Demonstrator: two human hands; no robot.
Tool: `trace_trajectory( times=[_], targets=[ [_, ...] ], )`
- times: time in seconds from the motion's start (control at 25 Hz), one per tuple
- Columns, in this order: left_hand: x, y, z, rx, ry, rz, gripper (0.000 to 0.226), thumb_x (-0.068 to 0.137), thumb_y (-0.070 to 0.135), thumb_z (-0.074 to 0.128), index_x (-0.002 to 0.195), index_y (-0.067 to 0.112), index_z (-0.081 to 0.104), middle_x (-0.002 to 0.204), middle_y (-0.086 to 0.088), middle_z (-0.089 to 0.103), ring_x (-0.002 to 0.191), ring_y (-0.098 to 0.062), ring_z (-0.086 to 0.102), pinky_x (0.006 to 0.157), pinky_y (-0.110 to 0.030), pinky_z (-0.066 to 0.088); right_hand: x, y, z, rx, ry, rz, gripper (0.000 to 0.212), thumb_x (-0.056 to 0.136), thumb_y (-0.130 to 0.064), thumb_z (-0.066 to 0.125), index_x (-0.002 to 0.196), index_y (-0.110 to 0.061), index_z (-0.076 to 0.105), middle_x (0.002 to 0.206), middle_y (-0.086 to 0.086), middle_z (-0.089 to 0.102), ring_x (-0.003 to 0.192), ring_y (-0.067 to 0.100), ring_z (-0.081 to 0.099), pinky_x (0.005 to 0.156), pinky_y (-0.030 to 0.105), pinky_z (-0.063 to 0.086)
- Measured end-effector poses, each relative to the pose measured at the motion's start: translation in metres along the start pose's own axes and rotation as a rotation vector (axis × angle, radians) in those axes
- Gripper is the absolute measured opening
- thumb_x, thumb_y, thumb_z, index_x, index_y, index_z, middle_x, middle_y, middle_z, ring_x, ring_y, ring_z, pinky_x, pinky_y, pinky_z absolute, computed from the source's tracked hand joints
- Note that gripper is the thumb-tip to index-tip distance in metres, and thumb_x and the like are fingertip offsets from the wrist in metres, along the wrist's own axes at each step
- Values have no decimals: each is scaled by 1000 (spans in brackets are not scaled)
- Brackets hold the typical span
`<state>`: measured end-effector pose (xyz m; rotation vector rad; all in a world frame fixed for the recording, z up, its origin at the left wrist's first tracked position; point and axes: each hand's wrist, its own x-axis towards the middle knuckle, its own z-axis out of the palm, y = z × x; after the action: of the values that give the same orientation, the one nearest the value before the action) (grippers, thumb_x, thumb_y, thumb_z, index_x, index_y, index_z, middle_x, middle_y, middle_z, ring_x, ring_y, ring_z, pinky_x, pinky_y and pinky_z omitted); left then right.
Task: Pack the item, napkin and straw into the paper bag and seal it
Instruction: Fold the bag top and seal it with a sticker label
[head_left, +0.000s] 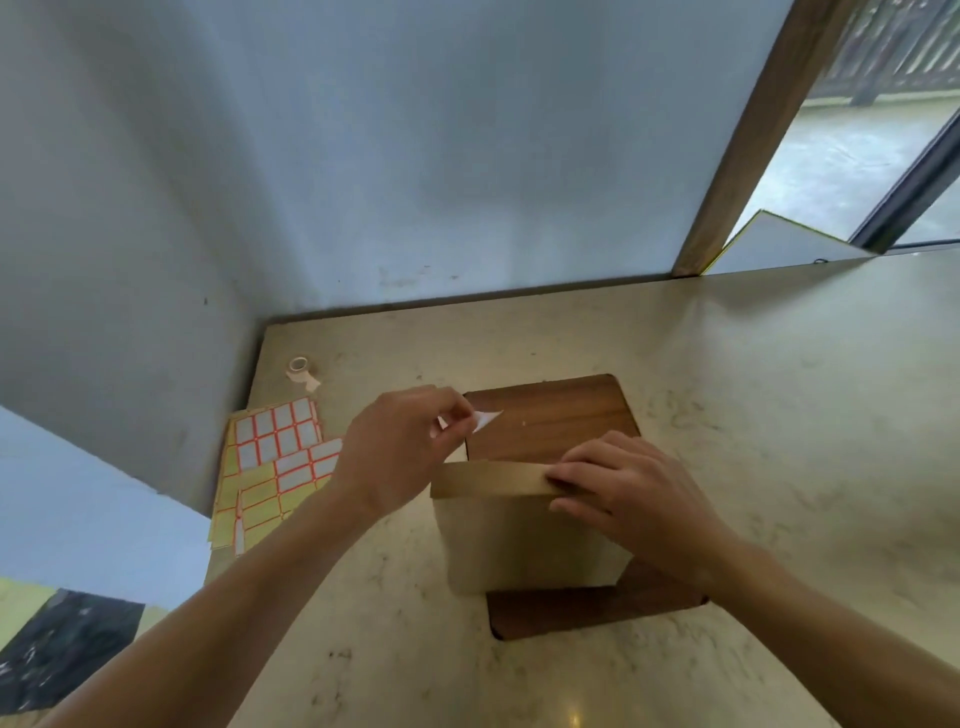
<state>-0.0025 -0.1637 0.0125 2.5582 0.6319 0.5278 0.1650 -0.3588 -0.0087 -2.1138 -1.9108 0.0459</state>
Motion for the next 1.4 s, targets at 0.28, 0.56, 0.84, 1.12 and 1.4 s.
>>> trace_trajectory(
  times=[0.28, 0.56, 0.84, 1.12, 1.4],
  targets=[
    [0, 17, 22, 185, -38, 155, 9, 89, 26, 65, 94, 22, 70, 83, 5, 70, 70, -9, 57, 63, -26, 44, -19, 2, 20, 18, 120, -11, 24, 89, -34, 59, 105, -21, 71, 99, -4, 72, 83, 17, 63, 65, 33, 53],
    [-2, 22, 34, 372, -141, 368, 8, 86, 19, 72, 93, 16, 73, 86, -3, 70, 74, -22, 62, 64, -34, 47, -18, -4, 33, -26, 146, 10, 24, 92, -34, 51, 96, -21, 72, 91, -3, 72, 77, 18, 61, 60, 33, 48],
    [8, 28, 37, 359, -338, 392, 13, 81, 20, 76, 94, 21, 73, 87, 1, 67, 77, -18, 59, 65, -32, 47, -29, -10, 50, -25, 303, 45, 15, 87, -18, 63, 99, -17, 73, 93, 1, 73, 80, 25, 63, 67, 37, 45],
    [12, 41, 47, 393, -448, 364, 17, 75, 20, 80, 91, 21, 73, 81, 0, 64, 72, -18, 56, 61, -28, 37, -25, -5, 49, 37, 307, 40, 8, 88, -20, 68, 90, -17, 75, 83, 0, 73, 73, 23, 63, 64, 35, 43],
    [13, 44, 52, 410, -506, 303, 17, 70, 13, 81, 84, 18, 73, 76, -3, 62, 69, -17, 54, 58, -27, 34, -21, -4, 46, 39, 286, 32, 7, 87, -19, 69, 88, -16, 75, 86, 0, 74, 74, 25, 65, 62, 38, 47]
  ],
)
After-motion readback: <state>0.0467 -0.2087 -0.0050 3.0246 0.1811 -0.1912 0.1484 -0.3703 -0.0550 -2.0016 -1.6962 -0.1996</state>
